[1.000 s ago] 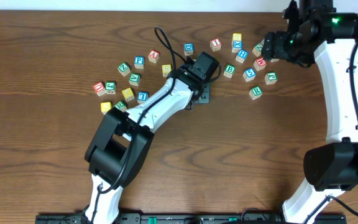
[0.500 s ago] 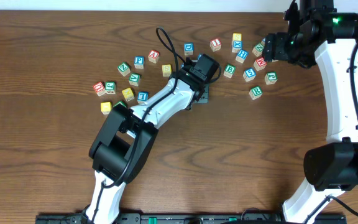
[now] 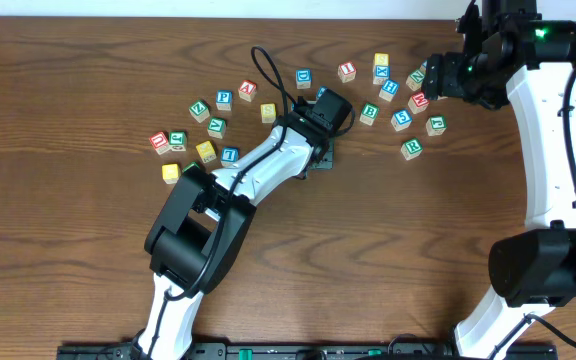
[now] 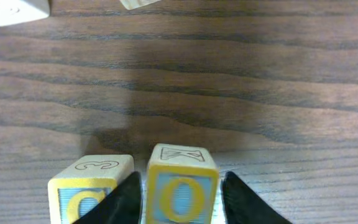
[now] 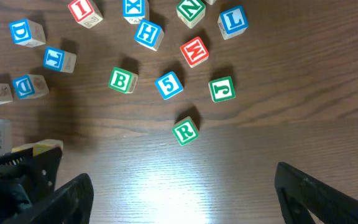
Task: Spell out CORL
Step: 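Open the left gripper and lift away from the O block, then move the left gripper over the green R block and lower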
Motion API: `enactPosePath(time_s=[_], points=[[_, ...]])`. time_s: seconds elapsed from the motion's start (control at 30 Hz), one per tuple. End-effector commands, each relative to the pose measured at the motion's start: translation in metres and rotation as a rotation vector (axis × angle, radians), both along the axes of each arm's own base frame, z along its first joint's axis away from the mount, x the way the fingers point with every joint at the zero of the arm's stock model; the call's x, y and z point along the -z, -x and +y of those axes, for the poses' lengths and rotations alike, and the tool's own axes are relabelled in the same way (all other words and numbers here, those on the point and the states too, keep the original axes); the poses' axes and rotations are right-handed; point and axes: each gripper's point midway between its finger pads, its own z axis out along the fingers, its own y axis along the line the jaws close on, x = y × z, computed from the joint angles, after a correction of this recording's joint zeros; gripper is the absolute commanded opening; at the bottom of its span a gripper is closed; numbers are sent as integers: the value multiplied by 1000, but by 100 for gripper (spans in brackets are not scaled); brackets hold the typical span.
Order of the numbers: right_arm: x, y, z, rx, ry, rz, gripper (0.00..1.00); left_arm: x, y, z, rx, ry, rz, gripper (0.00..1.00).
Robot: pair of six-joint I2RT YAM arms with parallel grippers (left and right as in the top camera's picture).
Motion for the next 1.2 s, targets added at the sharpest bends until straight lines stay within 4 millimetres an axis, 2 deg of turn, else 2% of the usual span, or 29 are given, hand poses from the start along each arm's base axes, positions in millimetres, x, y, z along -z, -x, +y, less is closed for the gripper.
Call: enactPosePath(time_s=[0.0, 0.23, 0.33, 0.5, 0.7, 0.8, 0.9, 1.03, 1.17], points=[[0, 0, -3, 18, -1, 1, 88, 6, -1, 4, -21, -14, 7, 49], [0, 0, -1, 13, -5, 2, 88, 5, -2, 4, -22, -13, 6, 50], [0, 0, -1, 13, -5, 2, 88, -2, -3, 3, -21, -4, -7, 50], [0, 0, -1, 13, -5, 2, 88, -37, -8, 0, -21, 43, -67, 50], [0, 0, -1, 13, -5, 2, 88, -99, -7, 4, -26, 109, -159, 50], [0, 0, -1, 13, -5, 2, 88, -124, -7, 18, -50, 125, -186, 50], [0, 0, -1, 12, -5, 2, 88, -145, -8, 46, -103, 126, -197, 50], [0, 0, 0, 12, -8, 2, 88, -155, -6, 84, -175, 105, -177, 49], [1, 1, 0, 11, -8, 7, 88, -155, 4, 124, -257, 64, -116, 49]])
